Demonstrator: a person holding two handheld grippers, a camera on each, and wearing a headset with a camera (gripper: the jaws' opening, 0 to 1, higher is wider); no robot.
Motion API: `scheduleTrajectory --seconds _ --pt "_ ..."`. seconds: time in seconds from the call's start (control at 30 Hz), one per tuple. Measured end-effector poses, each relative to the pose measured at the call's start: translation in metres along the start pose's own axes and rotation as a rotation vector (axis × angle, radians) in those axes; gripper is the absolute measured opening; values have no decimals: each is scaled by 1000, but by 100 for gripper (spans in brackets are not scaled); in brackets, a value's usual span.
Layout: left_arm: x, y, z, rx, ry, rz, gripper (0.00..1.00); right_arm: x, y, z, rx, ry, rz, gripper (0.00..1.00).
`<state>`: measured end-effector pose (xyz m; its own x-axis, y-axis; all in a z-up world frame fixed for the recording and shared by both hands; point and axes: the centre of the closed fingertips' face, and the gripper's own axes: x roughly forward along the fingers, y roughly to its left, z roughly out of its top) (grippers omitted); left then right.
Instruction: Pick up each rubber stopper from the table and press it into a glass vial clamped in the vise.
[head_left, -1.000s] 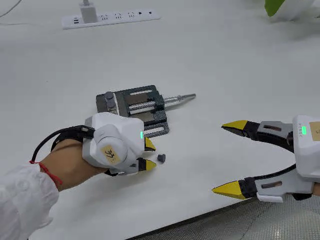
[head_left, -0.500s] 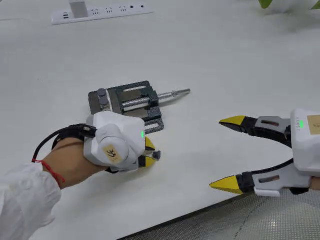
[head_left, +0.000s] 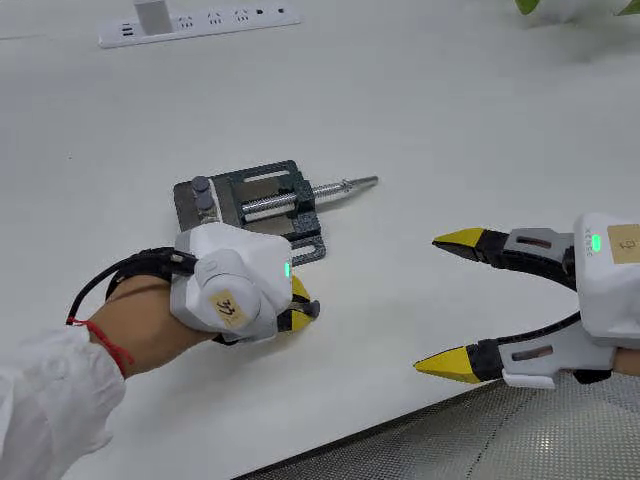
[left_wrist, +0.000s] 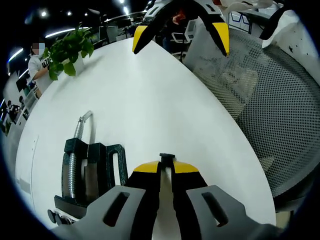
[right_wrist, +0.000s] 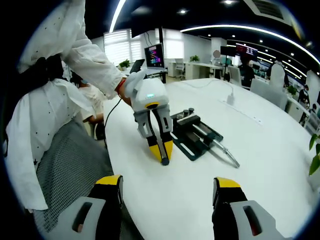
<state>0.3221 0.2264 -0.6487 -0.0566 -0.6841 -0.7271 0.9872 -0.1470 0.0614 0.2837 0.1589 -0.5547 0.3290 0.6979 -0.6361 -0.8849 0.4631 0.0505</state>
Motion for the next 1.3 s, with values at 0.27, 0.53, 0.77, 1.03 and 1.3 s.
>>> scheduleTrajectory --seconds 0.27,0.53,0.77,1.03,1.3 --pt "1 0 1 -23 -8 9 4 0 -1 3 -4 -4 -1 71" --pt "-8 1 8 -99 -52 39 4 2 -2 7 -15 -8 1 71" --pt "-27 3 15 -150 -104 92 4 2 -4 16 -39 -19 5 71" --pt "-61 5 14 -215 -136 172 4 0 -7 37 -62 -48 5 71" --pt "-106 13 29 -255 -195 283 4 -3 -10 74 -90 -98 22 71"
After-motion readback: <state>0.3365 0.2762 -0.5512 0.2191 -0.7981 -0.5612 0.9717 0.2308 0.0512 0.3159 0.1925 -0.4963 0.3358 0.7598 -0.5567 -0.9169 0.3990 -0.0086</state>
